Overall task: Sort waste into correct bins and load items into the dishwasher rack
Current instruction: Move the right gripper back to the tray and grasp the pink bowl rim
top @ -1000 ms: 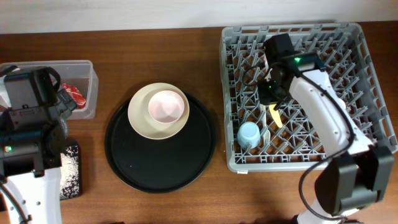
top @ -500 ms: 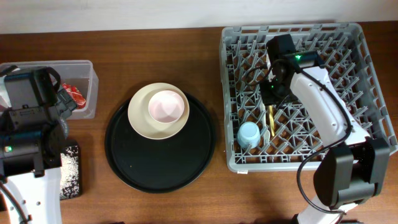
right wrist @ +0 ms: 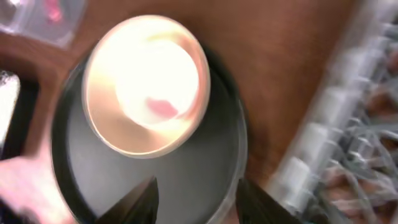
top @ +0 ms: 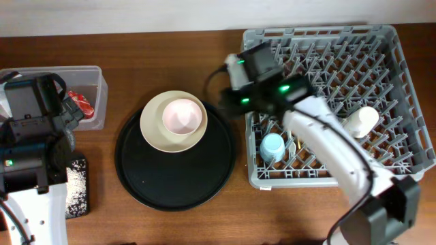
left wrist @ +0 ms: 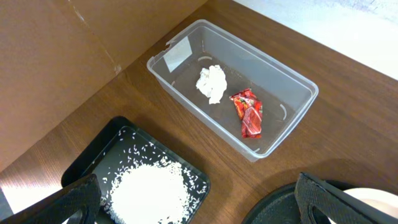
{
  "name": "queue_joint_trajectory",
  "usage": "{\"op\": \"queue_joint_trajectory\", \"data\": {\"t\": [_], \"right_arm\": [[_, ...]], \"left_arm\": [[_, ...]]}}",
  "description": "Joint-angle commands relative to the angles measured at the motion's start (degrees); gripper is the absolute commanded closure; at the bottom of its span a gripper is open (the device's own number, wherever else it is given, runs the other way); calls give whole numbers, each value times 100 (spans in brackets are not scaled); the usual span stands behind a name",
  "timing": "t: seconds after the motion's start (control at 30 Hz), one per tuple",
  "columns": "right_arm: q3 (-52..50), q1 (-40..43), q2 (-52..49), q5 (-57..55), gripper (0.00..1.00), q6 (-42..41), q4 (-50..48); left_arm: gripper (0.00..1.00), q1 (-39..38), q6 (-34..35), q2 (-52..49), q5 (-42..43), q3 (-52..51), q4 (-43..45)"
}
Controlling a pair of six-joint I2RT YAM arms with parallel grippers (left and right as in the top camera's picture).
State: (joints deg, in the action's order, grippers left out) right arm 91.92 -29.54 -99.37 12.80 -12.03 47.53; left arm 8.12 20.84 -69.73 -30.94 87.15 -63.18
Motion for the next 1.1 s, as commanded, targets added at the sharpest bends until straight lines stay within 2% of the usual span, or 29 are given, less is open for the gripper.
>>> {"op": "queue_joint_trajectory", "data": {"t": [0.0, 0.07, 0.2, 0.3, 0.57, 0.7, 0.73, 0.87, 1.07], "right_arm": [[33, -542, -546, -1200, 56, -813, -372], [33, -754, -1005, -1523, 56, -953, -693], [33, -870, -1915, -1495, 56, -957, -1451], [33, -870, -2190, -1497, 56, -1088, -1572], [125, -940, -2238, -1528, 56, -1075, -1744], [437, -953, -1926, -1591, 56, -1082, -1276], [437, -970, -1923, -1408, 59, -1104, -1202], [313, -1141, -2210, -1390, 61, -1561, -1156], [313, -1137, -2380, -1517, 60, -1602, -1263]], "left_arm": [[1, 20, 79, 33, -83, 48, 7], [1, 20, 79, 33, -83, 48, 7], [1, 20, 79, 33, -83, 48, 7], [1, 20, 79, 33, -83, 48, 7], [1, 20, 79, 33, -83, 48, 7], [1, 20, 79, 33, -83, 48, 7], [1, 20, 79, 33, -83, 48, 7], [1, 20, 79, 33, -83, 48, 7], [1, 20, 79, 33, -83, 48, 7]]}}
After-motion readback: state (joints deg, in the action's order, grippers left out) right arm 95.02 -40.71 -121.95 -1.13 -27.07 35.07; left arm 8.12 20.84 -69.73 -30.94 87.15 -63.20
